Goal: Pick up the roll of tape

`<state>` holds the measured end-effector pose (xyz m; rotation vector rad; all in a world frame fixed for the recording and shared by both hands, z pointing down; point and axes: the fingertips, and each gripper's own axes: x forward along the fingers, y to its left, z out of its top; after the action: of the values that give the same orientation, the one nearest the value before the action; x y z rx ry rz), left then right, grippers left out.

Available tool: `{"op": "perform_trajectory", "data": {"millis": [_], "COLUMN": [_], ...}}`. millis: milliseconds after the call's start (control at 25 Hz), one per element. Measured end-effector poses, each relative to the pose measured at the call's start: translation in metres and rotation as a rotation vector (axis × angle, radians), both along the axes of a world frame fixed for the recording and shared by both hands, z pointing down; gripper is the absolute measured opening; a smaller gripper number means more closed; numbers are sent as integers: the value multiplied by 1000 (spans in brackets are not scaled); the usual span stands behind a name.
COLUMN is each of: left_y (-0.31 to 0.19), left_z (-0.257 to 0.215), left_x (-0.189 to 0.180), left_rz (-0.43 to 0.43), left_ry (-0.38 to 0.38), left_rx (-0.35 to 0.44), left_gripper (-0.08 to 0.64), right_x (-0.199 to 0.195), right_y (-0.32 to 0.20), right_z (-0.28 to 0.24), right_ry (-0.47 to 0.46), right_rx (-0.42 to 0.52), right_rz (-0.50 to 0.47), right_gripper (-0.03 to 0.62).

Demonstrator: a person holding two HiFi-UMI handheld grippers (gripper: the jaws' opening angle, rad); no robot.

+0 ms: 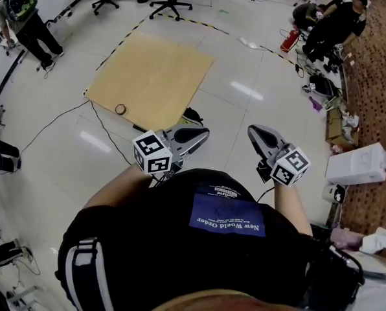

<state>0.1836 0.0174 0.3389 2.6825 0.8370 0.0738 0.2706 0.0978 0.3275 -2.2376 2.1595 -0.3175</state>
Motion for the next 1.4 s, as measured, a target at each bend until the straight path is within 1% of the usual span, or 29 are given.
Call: {"op": "perform_trajectory", "data": {"millis": [120, 200, 280, 400, 520, 640, 760, 880, 960, 1120, 1240, 1400], "left_y": [-24, -50, -80, -114, -125, -130, -129, -144, -163, -205, -238, -292], "left_z": [8, 13, 17, 23, 28, 33, 46, 50, 52, 67, 85, 120], "left_x": [8, 9, -3, -20, -2, 18, 41, 62, 59, 20, -8, -34], "left_rz": [-67, -120, -183, -318, -475, -646, -751, -813, -854, -920, -958, -977], "left_ry": [-16, -33, -57, -93, -124, -161, -201, -209, -216, -261, -300, -366], "left_rx": [2, 1, 1, 21, 44, 21, 21, 25, 18, -10, 1, -1], "left_gripper": [6, 6, 6, 6, 6, 6, 6, 6, 6, 8, 8, 10], "right_x": [16, 24, 23, 21, 45, 73, 100, 117, 115, 85, 66, 46], "right_y": [-29, -58, -96, -144, -162, -171, -181, -202, -219, -253, -274, -309], "right_z": [6, 9, 13, 19, 21, 25, 31, 37, 40, 41, 44, 61], "right_ry": [-7, -21, -40, -59, -64, -55, -23, -30, -49, -58, -71, -85], "right_rx": [-9, -4, -2, 13, 30, 28, 37, 30, 22, 6, -12, -37], "right_rz": [-63, -105, -162, -295, -440, -577, -673, -709, -718, -729, -717, -699], "right_gripper": [-15, -15, -15, -15, -15, -15, -15, -15, -15, -15, -15, -15]}}
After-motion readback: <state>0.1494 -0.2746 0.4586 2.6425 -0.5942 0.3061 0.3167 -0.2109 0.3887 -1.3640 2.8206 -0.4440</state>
